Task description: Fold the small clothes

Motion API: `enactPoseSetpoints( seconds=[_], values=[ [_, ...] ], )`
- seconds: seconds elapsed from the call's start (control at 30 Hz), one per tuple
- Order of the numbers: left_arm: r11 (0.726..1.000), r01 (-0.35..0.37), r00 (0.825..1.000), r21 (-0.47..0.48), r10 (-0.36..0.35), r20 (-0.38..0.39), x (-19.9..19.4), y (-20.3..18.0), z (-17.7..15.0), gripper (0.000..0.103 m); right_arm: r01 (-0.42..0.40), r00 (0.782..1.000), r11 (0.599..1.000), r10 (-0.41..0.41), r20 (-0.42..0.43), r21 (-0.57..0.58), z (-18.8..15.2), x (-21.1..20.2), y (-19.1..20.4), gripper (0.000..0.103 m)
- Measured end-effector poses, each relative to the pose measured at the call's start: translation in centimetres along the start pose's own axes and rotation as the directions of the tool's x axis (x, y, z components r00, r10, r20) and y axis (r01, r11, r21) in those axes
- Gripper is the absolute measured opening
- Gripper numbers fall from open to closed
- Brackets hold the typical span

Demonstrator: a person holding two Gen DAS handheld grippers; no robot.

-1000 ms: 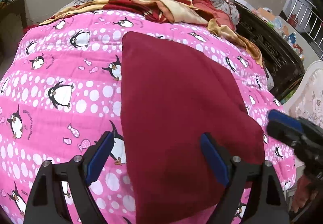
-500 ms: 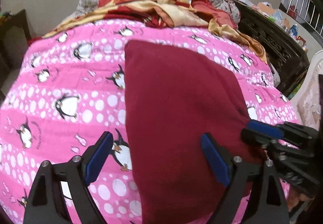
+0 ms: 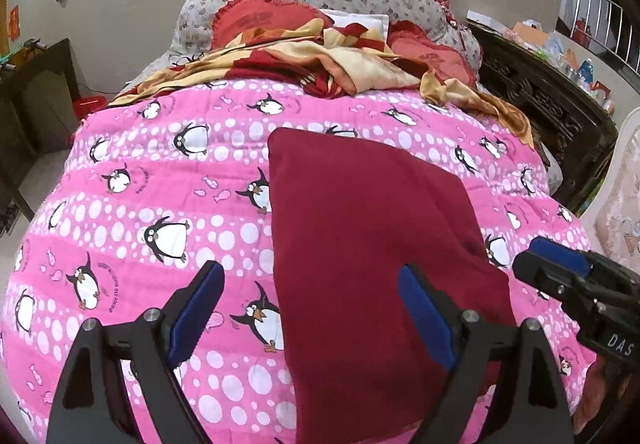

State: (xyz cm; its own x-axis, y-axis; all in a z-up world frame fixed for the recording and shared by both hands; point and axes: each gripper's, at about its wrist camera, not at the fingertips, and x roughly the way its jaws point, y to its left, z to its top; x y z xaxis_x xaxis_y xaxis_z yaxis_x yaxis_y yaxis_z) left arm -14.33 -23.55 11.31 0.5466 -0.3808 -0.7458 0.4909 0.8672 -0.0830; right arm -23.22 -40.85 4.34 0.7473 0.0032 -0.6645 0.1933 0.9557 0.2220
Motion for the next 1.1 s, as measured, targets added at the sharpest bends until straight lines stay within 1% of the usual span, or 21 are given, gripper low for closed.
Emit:
enactPoseSetpoints(
  seconds=[0.2,0.6,1.1],
  values=[
    [1.0,-0.002,1.0,-0.004,0.002,0.019,-0.8,0.2,0.0,0.092,0.015,0.999,1.0,-0.015,0.037,-0.018,0.2,-0.9,0.8,0.063],
    [1.0,-0.007,0.999,-0.001,0.007,0.038,-1.7,0.3,-0.2,0.092,0.015,1.0,1.0,-0.015,0.018,-0.019,-0.3,-0.6,1.3,0.063],
    [1.0,0.006,1.0,0.014,-0.007,0.018,-1.5,0.2,-0.7,0.092,0.004,1.0,1.0,-0.004,-0.006,-0.011,-0.8,-0.1,1.6,0.063]
  ],
)
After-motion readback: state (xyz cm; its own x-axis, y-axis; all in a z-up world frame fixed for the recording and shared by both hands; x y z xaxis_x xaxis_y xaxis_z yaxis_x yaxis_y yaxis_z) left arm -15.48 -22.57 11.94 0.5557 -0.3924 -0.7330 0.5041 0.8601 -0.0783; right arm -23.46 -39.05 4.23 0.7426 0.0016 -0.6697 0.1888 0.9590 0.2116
